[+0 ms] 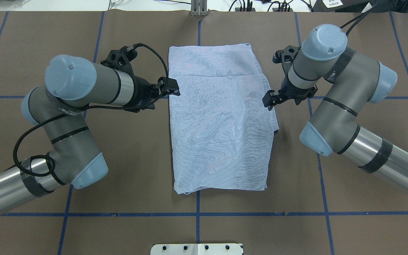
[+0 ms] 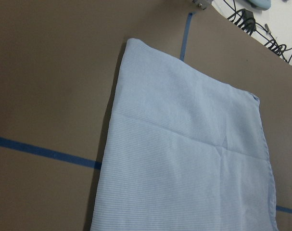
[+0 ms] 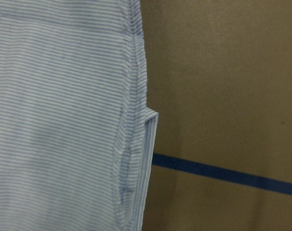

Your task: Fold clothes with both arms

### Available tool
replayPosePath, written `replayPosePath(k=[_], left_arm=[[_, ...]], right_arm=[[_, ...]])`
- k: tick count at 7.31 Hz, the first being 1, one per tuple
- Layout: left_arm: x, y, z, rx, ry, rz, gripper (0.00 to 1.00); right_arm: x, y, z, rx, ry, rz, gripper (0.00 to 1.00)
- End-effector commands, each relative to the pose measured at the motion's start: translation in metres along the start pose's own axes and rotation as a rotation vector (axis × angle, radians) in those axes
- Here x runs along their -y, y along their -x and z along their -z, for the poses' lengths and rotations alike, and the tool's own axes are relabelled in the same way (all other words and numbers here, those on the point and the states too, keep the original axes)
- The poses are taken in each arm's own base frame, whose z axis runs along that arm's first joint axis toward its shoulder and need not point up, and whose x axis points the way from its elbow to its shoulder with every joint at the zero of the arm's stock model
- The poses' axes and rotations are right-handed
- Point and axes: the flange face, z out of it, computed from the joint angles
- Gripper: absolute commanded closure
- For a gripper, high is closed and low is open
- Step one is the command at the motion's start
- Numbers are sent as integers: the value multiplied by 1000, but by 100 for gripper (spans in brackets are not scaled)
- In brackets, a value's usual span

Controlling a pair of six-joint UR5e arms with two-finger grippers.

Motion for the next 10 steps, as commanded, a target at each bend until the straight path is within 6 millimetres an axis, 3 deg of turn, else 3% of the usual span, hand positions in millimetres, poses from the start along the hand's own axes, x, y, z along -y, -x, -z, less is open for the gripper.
replayPosePath(k=[1, 3, 5, 6, 8, 10], left_arm=[[-61, 5, -12, 15, 76, 50, 1], [-119, 3, -20, 124, 81, 75, 1], [-163, 18, -43, 183, 53, 59, 1], [-177, 22, -50, 222, 66, 55, 1], [-194, 25, -56, 240, 71, 40, 3], [-200, 28, -62, 254, 77, 39, 10]], right_arm=[[-37, 10, 21, 50, 5, -75, 0], [-63, 33, 32, 101, 1, -145, 0], [-84, 55, 43, 140, 9, -176, 0], [-95, 56, 47, 148, 13, -174, 0], [-98, 59, 46, 150, 20, -193, 0], [-99, 59, 46, 151, 21, -192, 0]])
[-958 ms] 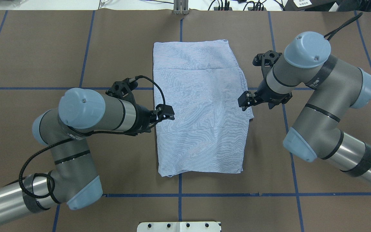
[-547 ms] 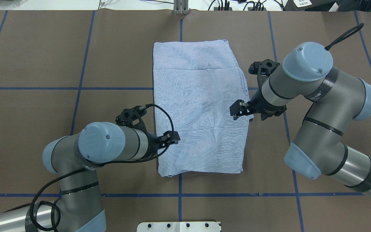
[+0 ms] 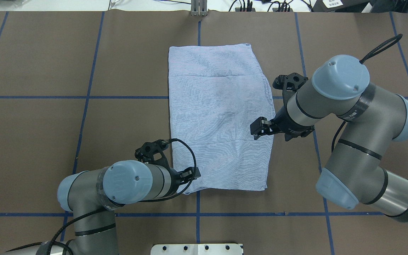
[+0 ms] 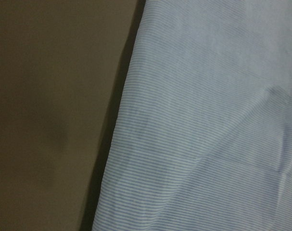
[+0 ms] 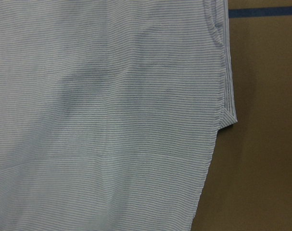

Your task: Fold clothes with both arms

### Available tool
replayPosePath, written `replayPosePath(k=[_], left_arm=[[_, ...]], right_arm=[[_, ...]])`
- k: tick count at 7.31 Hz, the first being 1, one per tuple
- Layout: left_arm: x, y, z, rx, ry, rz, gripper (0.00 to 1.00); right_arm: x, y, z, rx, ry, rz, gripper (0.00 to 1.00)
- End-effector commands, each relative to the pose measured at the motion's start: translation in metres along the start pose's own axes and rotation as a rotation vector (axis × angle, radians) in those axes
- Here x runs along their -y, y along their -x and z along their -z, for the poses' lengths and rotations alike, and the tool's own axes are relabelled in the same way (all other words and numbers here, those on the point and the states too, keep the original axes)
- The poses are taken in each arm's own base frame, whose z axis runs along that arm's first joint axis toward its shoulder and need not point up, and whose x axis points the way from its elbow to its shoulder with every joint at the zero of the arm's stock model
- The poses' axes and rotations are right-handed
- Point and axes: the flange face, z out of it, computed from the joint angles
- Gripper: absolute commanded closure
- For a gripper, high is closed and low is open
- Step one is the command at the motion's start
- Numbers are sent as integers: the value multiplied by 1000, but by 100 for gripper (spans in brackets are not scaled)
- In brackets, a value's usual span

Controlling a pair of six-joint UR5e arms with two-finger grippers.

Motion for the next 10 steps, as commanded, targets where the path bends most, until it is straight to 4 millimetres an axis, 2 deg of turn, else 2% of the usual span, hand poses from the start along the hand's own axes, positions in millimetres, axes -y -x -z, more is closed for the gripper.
replayPosePath(k=[1, 2, 6, 7, 10], left_arm=[[-3, 2, -6, 12, 1, -1, 16], [0, 3, -7, 18, -5, 3, 21], [6, 3, -10, 59, -21, 10, 31], [6, 3, -10, 59, -21, 10, 37], [3, 1, -10, 57, -15, 6, 37]], right_arm=[[-1, 0, 0, 0, 1, -2, 0], [-1, 0, 1, 1, -1, -2, 0], [-1, 0, 1, 1, -1, -2, 0], [0, -1, 1, 0, 0, -4, 0], [-1, -5, -1, -6, 1, -7, 0]])
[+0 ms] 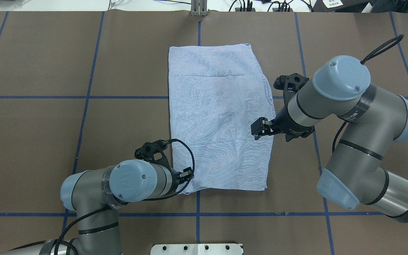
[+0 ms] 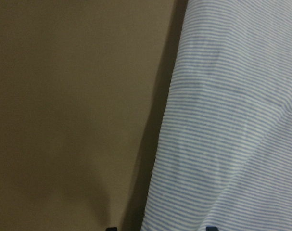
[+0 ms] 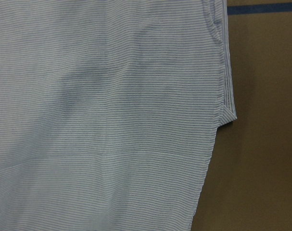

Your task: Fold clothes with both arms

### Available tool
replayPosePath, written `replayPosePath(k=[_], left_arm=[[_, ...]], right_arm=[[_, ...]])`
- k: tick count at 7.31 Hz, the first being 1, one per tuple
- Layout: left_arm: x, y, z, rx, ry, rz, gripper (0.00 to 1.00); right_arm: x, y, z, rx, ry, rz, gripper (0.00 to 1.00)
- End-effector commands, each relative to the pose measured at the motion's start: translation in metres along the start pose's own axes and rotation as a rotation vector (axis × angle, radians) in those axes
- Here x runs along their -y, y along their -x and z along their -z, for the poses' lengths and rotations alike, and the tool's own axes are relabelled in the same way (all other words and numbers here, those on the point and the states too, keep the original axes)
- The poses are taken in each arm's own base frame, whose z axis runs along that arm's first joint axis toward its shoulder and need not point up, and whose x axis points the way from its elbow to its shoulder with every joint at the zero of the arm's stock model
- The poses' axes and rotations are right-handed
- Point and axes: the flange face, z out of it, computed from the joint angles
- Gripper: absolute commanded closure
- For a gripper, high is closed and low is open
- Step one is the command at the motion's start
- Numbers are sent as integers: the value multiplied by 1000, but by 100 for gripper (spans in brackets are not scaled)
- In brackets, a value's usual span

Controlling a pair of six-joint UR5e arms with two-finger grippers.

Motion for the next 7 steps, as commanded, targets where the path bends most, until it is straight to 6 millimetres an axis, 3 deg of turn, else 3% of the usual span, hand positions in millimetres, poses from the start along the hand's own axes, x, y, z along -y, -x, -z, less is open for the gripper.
replayPosePath(k=[1, 6, 7], left_arm=[[-3, -4, 1, -6, 5, -2, 37], [-4, -4, -5, 5, 6, -3, 38], [-4, -4, -5, 7, 5, -3, 46]], right_arm=[[0, -3, -2, -6, 2, -3, 0], [0, -3, -3, -7, 3, -4, 0], [0, -3, -3, -7, 3, -4, 0]])
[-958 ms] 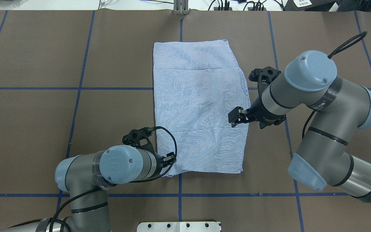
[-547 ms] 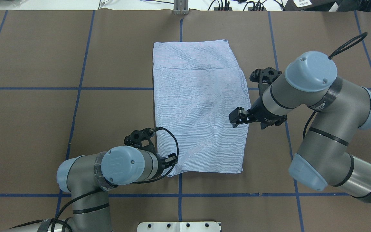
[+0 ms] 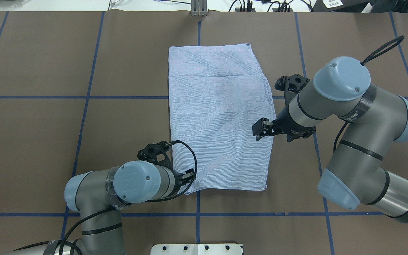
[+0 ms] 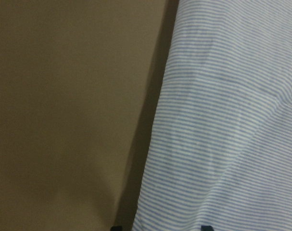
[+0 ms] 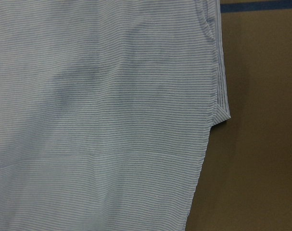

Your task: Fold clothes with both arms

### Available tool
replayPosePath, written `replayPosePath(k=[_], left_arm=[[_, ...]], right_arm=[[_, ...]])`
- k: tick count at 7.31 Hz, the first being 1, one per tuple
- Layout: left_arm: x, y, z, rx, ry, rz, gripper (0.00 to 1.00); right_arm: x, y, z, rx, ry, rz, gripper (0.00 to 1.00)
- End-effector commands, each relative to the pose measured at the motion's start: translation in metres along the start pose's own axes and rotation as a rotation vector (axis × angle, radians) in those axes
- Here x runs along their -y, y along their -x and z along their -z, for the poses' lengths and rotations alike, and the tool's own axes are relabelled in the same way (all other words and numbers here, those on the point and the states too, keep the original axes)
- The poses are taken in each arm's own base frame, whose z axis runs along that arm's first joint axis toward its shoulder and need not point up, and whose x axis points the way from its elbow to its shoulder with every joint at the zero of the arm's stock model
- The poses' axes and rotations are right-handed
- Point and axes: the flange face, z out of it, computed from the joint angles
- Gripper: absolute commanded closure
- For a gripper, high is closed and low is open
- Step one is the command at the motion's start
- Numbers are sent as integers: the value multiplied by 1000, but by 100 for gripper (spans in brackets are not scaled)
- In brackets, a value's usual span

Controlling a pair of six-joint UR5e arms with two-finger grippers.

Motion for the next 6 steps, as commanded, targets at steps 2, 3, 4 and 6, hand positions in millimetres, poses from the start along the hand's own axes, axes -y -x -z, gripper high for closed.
replayPosePath(k=[2, 3, 4, 6], left_arm=[[0, 0, 0, 0, 2, 2, 85], [1, 1, 0, 1, 0, 1, 100], [1, 0, 2, -1, 2, -1, 100], [3, -3, 20, -7, 0, -11, 100]], right_arm=[[0, 0, 0, 0, 0, -2, 0], [0, 0, 1, 1, 0, -1, 0], [-1, 1, 1, 2, 0, -7, 0], [-7, 6, -3, 5, 7, -48, 0]])
